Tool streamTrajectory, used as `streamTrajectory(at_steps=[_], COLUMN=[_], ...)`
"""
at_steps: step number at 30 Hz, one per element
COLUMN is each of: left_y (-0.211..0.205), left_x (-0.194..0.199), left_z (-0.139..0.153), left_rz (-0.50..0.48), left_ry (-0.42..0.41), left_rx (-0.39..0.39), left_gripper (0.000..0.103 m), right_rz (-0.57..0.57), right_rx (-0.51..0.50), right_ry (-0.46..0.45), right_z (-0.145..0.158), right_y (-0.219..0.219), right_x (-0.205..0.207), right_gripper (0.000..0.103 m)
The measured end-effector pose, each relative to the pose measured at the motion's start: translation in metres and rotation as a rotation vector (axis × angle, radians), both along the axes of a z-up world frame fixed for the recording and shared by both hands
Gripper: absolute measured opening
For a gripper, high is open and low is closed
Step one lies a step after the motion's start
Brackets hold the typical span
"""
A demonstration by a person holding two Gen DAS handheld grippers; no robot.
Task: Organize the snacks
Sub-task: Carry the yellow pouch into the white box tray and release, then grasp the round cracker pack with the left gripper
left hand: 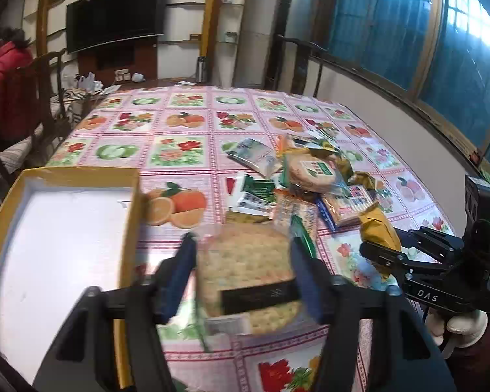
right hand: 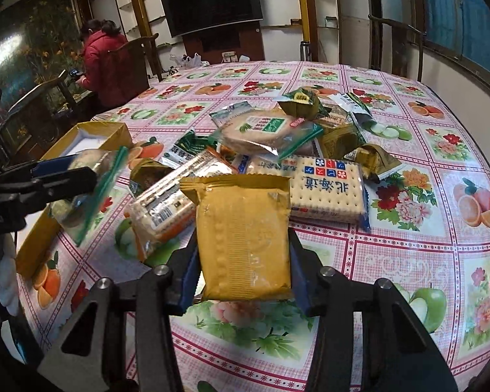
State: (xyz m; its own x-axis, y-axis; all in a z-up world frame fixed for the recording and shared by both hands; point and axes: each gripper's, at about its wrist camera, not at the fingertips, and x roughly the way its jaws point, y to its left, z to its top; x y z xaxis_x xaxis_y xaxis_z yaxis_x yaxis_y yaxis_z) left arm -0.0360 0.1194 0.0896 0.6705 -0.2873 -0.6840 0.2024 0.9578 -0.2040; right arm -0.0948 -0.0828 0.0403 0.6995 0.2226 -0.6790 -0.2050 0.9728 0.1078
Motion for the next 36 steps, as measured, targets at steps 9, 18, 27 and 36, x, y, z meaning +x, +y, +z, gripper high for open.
streamTrajectory(at_steps=[9,18,27,36], left_y=[0.101,0.157,0.190,0.140], left_x=[-0.015,-0.062,-0.085,-0.085], left_z=[-0.007,0.008,0.000,-0.002], left_rz=[0.170,0.351,0.413,0.221], left_ry=[0.092,-0.022,-0.028,-0.030], left_rx=[-0.110,-0.101,-0.145,-0.156], left_gripper=[0.014,0.063,0.071,0.073], right_rz=[0.202,0.440,0.464,0.374], right_rx=[0.082,0.098,0.086,0.174], right_ry=[0.022,0.115,0.199,0.091], right_z=[0.036,0.041,0.000,0.041], right_y=[0.091,0.226,0.294,0.207], right_x=[-0.013,-0.002,0.024,0.003], right_gripper=[0.049,0.049,0.054,0.077])
